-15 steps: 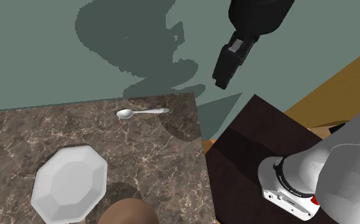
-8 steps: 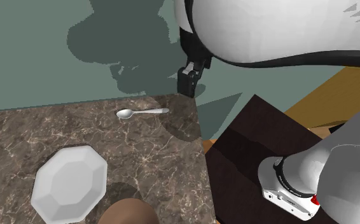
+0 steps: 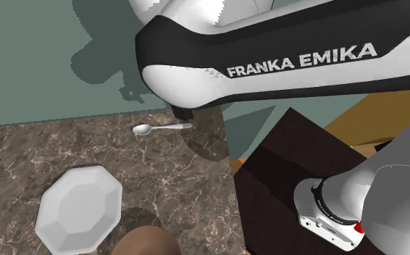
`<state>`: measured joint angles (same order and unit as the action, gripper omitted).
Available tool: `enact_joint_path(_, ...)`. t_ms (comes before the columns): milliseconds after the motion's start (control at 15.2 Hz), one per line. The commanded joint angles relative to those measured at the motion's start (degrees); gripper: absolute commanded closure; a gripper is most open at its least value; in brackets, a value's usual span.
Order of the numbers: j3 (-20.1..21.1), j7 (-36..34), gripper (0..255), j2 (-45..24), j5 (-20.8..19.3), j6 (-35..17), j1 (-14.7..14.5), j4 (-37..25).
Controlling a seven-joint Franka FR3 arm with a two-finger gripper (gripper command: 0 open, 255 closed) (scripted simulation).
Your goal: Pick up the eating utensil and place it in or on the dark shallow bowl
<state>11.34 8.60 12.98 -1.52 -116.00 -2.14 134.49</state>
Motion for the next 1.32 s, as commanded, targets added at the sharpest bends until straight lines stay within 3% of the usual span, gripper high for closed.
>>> enact_joint_path(0, 1.19, -0.73, 0, -5.19, -1.87, -1.78, -0.35, -2.65)
enact_joint_path(792, 2.88, -4.75, 0, -33.70, -16.53, -7.10, -4.87, -19.47)
enact_joint_path(1254, 2.01, -5.67, 0, -36.33, -18.12, -11.03, -4.88, -17.98)
